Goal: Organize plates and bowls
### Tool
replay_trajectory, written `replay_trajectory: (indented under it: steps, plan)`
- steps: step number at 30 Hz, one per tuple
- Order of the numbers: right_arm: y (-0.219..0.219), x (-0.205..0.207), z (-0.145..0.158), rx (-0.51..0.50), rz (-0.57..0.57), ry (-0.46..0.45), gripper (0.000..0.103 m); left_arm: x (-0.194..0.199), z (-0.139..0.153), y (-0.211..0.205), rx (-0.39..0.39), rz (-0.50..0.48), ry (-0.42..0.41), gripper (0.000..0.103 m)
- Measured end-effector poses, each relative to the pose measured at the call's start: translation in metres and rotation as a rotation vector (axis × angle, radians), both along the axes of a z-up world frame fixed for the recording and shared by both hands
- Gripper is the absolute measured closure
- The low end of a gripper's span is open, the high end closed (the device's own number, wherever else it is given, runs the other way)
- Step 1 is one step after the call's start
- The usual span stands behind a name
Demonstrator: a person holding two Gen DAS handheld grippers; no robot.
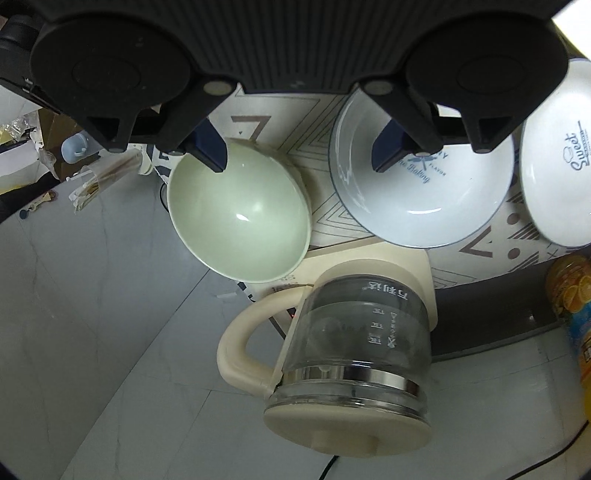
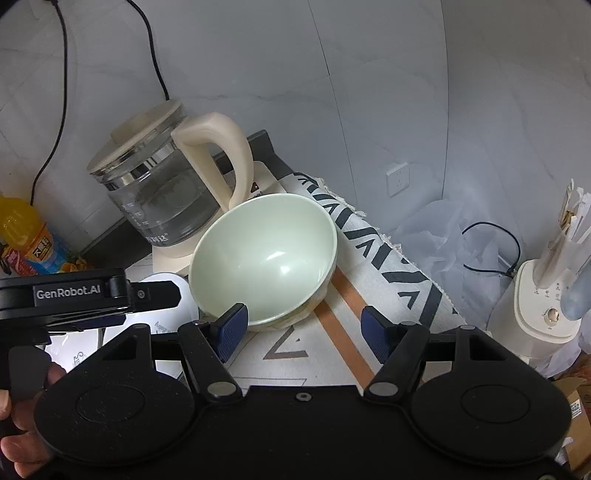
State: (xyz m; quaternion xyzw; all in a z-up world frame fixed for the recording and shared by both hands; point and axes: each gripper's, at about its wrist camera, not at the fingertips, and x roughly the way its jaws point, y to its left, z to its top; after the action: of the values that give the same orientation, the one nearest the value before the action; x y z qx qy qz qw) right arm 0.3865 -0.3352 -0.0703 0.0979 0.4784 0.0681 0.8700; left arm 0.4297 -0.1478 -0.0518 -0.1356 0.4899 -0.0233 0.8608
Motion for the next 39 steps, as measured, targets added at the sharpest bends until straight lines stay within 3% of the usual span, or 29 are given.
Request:
replay_trajectory:
  steps: [9,23,26,29,31,34,39]
  plan:
    - [0.001,0.022,-0.025,0.023,-0.031,0.058,0.036,0.024,-0.022,-0.002,-0.008,0.008,0.028,0.020]
    - [0.008,0.052,-0.060,0.024,-0.072,0.142,0.040,0.054,-0.050,-0.012,-0.018,0.038,0.057,0.034]
    - [0.009,0.055,-0.065,0.028,-0.081,0.153,0.045,0.058,-0.056,-0.013,-0.017,0.056,0.078,0.040]
    - [0.010,0.058,-0.072,0.039,-0.088,0.176,0.058,0.061,-0.064,-0.013,-0.030,0.068,0.102,0.053]
    - [0.010,0.060,-0.075,0.073,-0.081,0.184,0.069,0.063,-0.068,-0.013,-0.045,0.066,0.120,0.070]
    - [0.014,0.061,-0.073,0.057,-0.066,0.184,0.073,0.064,-0.073,-0.015,-0.049,0.062,0.136,0.081]
    - [0.012,0.056,-0.062,0.059,-0.055,0.156,0.076,0.061,-0.069,-0.014,-0.040,0.063,0.127,0.086]
